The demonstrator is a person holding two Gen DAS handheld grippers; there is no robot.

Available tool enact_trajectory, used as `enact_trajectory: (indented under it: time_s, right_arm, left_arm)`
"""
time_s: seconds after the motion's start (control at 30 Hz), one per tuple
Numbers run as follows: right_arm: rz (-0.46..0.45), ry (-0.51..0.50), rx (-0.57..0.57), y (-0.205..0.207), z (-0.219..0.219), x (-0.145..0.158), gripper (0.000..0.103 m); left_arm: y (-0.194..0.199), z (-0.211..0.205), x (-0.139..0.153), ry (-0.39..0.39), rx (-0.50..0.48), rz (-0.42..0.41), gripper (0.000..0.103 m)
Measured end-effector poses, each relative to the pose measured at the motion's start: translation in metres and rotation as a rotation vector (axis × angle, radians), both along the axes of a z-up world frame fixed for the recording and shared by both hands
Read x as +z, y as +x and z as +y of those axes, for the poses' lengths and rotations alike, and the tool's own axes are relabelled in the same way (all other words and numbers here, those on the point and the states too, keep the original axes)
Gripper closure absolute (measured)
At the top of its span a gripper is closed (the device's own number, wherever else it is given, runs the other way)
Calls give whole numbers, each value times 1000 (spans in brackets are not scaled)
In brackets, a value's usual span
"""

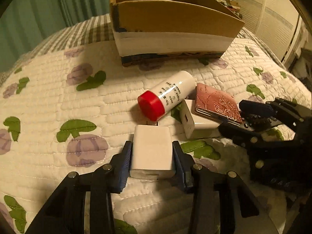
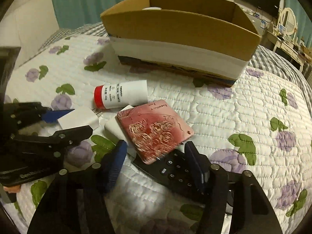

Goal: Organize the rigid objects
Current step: 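Grasp the white charger with the left tool while the right grasps the pink card case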

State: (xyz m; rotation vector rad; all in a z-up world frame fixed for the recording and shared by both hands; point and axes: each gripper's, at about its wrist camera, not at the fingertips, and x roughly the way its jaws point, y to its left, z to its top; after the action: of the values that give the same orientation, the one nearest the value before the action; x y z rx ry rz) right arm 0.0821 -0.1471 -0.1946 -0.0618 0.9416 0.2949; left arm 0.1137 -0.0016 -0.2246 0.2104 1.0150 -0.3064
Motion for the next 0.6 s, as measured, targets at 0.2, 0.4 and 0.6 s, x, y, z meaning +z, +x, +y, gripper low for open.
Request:
enact_trajectory:
  time_s: [0.2, 0.4, 0.6]
  right_arm:
    - [-34, -6, -15, -6, -6, 9, 41]
    - [-33, -33, 24, 18, 6, 7, 36]
    - [-3, -62, 48, 50, 13, 0, 23]
  left_arm:
    - [-2, 6, 8, -16, 30, -34, 62]
    - [-2, 14, 28, -37, 61, -101, 62]
    - [4, 19, 32, -61, 86, -105, 62]
